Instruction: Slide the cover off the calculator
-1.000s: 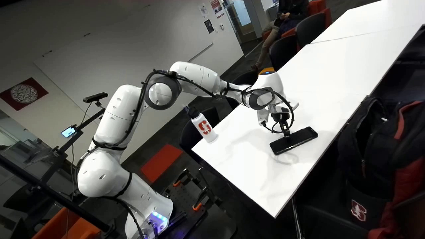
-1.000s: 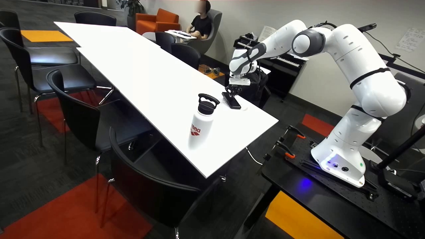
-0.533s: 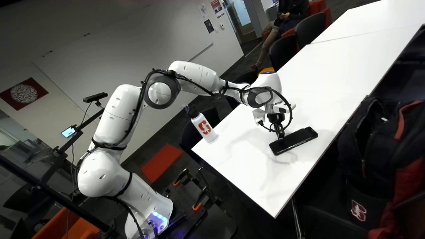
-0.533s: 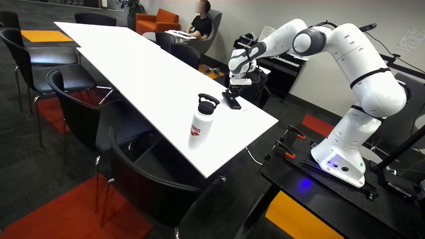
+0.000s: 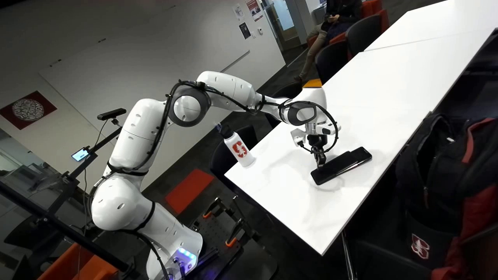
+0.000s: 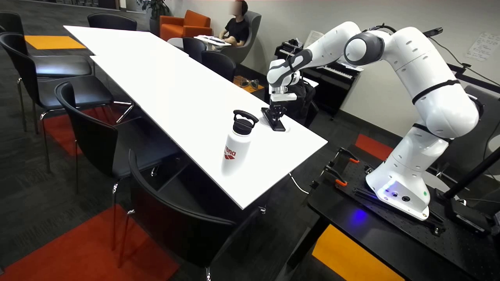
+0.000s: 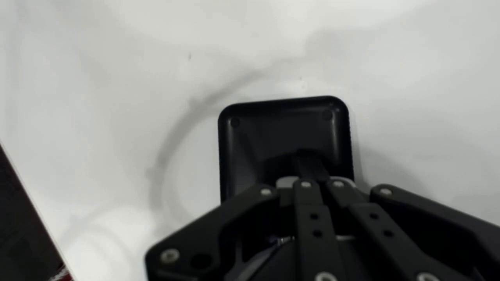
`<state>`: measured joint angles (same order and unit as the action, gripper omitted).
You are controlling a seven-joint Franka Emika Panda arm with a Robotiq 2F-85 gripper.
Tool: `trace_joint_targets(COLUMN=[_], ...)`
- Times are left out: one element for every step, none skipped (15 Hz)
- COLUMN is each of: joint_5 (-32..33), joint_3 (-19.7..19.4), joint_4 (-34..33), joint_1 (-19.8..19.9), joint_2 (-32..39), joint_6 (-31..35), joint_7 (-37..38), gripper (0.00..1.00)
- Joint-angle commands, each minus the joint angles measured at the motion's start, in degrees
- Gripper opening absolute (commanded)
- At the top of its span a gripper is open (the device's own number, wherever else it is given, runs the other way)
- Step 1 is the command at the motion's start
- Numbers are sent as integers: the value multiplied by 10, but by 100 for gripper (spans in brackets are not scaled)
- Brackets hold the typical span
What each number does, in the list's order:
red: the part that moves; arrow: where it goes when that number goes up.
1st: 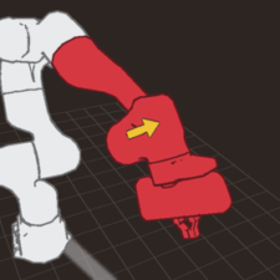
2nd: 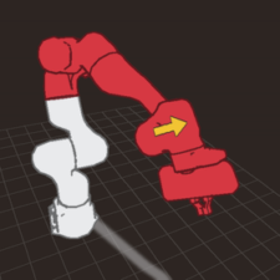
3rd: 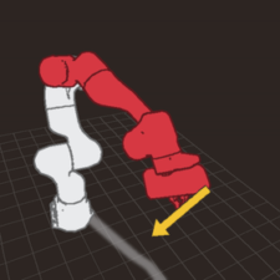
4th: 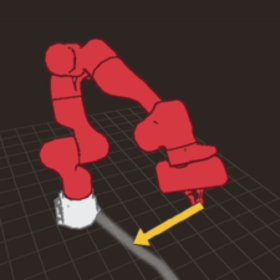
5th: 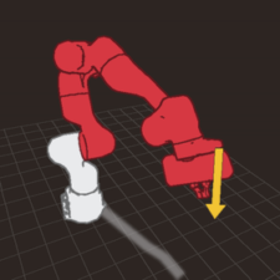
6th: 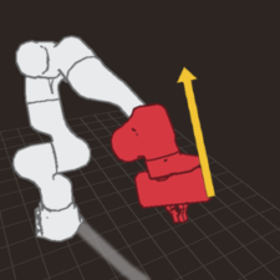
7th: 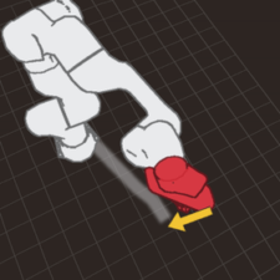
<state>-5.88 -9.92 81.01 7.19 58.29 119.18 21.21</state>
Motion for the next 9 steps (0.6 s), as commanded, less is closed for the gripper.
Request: trace_joint_targets(joint_5=[1, 0, -1, -2, -3, -4, -5, -3, -4], joint_3=[13, 16, 21, 24, 28, 29, 29, 22, 20], joint_4=[37, 40, 46, 51, 60, 71, 82, 107, 130], joint_1=[1, 2, 4, 5, 6, 5, 4, -3, -6], joint_2=[-15, -16, -21, -24, -30, -37, -45, -60, -77], joint_6=[-38, -49, -62, -71, -80, -82, -78, -45, -18], joint_7=[-33, -41, -54, -65, -78, -85, -88, -76, -73], gripper=[0, 0, 0, 0, 0, 0, 0, 0, 0])
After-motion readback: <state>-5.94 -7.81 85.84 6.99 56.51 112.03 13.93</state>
